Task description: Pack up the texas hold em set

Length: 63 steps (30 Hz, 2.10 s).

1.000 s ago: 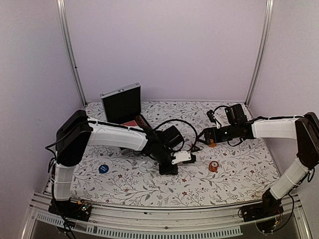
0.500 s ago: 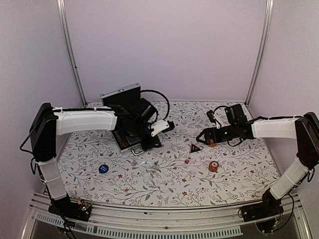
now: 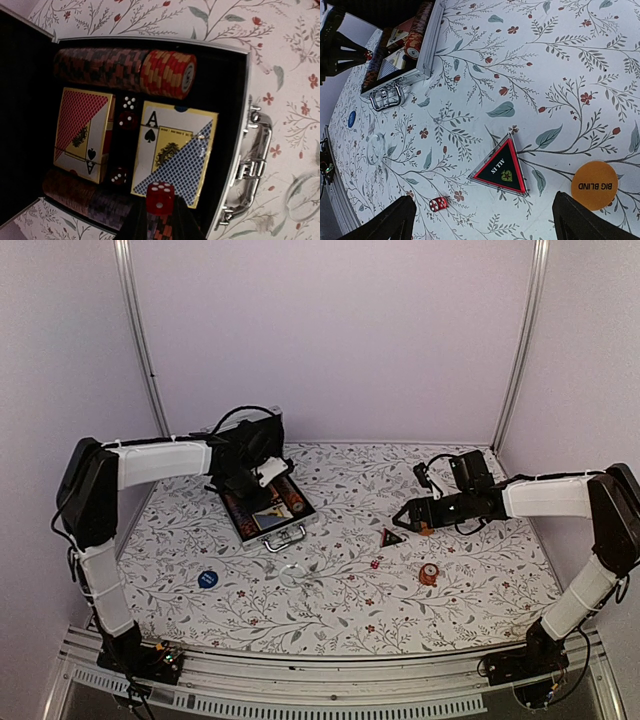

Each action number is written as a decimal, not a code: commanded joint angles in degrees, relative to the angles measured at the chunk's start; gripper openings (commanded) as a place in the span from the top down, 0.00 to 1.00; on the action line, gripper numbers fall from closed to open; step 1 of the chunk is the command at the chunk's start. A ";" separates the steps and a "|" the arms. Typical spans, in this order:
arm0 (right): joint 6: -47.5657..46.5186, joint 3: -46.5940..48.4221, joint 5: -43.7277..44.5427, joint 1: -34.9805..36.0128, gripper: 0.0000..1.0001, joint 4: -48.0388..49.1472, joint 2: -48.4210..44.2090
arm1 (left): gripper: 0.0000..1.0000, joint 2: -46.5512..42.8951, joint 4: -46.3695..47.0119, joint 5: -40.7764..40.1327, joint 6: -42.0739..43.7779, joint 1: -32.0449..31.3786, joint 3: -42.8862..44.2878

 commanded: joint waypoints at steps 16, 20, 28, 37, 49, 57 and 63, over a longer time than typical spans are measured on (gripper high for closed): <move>-1.33 -0.81 -0.47 0.18 0.01 1.72 0.60 | 0.89 14.49 -7.03 -0.77 3.72 6.76 13.63; -1.33 -0.54 -0.73 0.18 0.01 1.80 1.15 | 0.89 14.17 -7.68 0.43 3.60 6.82 13.29; -1.31 -0.10 -1.13 0.21 0.01 1.90 2.08 | 0.89 13.44 -7.67 0.85 3.55 6.91 12.06; -1.33 -0.10 -1.09 0.20 0.01 1.68 1.93 | 0.88 14.90 -7.77 0.13 3.54 7.23 12.35; -1.33 -0.10 -1.01 0.21 0.01 1.63 1.97 | 0.84 15.15 -7.98 1.13 3.43 7.60 12.66; -1.37 0.12 -0.99 0.18 0.01 1.48 1.88 | 0.79 14.26 -7.83 2.01 3.29 7.68 12.83; -1.43 0.25 -0.82 0.19 0.01 1.20 1.79 | 0.76 12.91 -7.84 2.95 3.26 7.70 12.49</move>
